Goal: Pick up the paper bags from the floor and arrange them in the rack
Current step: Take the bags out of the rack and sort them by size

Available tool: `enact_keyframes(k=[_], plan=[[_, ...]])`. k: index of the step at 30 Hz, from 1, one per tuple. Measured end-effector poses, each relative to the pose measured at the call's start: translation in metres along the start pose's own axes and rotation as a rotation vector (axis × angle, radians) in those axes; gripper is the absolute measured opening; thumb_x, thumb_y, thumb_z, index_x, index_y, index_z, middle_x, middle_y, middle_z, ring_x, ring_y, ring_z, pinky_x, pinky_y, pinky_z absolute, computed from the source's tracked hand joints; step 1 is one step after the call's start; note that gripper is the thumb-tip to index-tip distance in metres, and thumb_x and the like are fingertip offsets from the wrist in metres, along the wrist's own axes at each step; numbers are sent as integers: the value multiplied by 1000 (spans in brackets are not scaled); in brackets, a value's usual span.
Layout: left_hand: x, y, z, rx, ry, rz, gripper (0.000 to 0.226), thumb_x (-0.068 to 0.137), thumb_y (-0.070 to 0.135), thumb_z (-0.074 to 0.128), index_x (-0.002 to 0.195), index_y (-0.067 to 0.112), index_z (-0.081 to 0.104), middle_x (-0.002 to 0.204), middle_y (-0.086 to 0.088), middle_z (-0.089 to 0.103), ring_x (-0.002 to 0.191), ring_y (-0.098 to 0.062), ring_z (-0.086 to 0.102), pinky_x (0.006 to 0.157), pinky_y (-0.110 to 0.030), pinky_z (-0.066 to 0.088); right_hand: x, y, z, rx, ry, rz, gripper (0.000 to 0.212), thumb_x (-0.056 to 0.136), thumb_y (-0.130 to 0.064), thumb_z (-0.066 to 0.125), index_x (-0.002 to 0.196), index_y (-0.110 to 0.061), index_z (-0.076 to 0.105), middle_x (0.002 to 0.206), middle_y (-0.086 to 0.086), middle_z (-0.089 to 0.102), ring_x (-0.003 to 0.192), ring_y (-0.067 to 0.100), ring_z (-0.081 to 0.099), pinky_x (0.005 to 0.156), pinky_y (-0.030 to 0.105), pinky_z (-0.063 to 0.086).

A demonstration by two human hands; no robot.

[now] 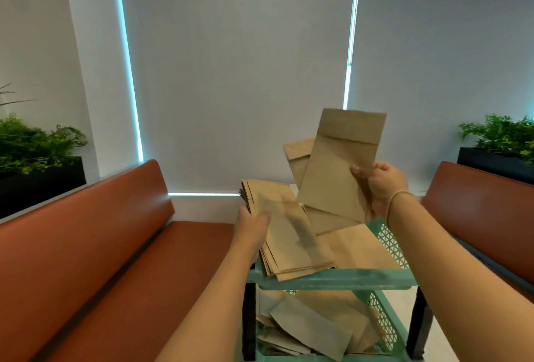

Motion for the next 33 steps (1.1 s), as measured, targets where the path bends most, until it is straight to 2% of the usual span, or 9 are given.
enact_keyframes(k=[3,5,9,12,15,19,22,26,33], plan=[[-1,2,0,12,1,5,45,94,29,54,132,8,42,124,-10,56,111,-28,55,97,-48,47,-7,28,7,-34,-68,128,14,81,3,65,90,-6,58,83,10,62,62,19,60,52,28,49],[-1,2,0,-2,3,1,48,94,32,53,133,8,41,126,-10,55,114,-27,54,98,-48,46,-11,47,10,-91,-78,218,27,82,1,65,108,1,59,92,13,64,73,23,59,64,32,48],[1,1,0,-41,1,6,39,93,34,55,124,10,48,120,-7,59,110,-24,56,98,-45,46,-19,69,19,-275,-59,281,56,78,-3,72,129,-6,50,118,15,58,106,33,52,88,43,44],[2,0,0,-42,-11,-6,47,90,36,59,127,10,46,123,-8,58,112,-26,56,97,-48,47,-22,77,29,-347,-77,269,59,77,-7,74,131,-8,48,117,13,56,101,29,47,86,39,41],[2,0,1,-21,-2,-13,47,91,32,58,129,8,43,126,-10,55,115,-28,54,98,-48,47,-23,80,36,-486,-89,259,57,77,-14,75,128,-7,51,123,15,56,112,32,50,96,40,44],[2,0,0,-21,15,-2,44,94,27,54,131,6,42,128,-11,54,117,-28,53,100,-47,45,-13,69,31,-772,-18,80,29,86,-7,56,114,-2,59,114,17,61,105,35,55,95,40,46],[1,0,0,-7,0,-1,51,94,29,54,137,8,37,134,-11,50,123,-29,49,102,-49,43,-5,61,21,-777,-1,31,29,89,-4,43,114,0,58,109,18,62,94,31,54,86,37,45],[0,1,0,-22,-3,3,49,94,30,53,135,8,38,134,-10,50,123,-28,49,103,-48,43,-9,65,20,-819,-105,-5,23,92,-9,43,110,-5,57,83,6,55,78,23,51,75,33,43],[-5,5,1,-50,0,22,21,96,32,50,111,18,51,115,-7,62,107,-24,58,97,-46,47,-26,87,38,-740,-236,71,38,91,-29,55,127,-16,51,92,5,64,86,21,59,94,39,48]])
Point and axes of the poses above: each hand's wrist, its own x-axis towards the middle knuckle, its own z-axis out of the palm, y = z × x, the point moved 1 cm from there along x, towards the middle knuckle
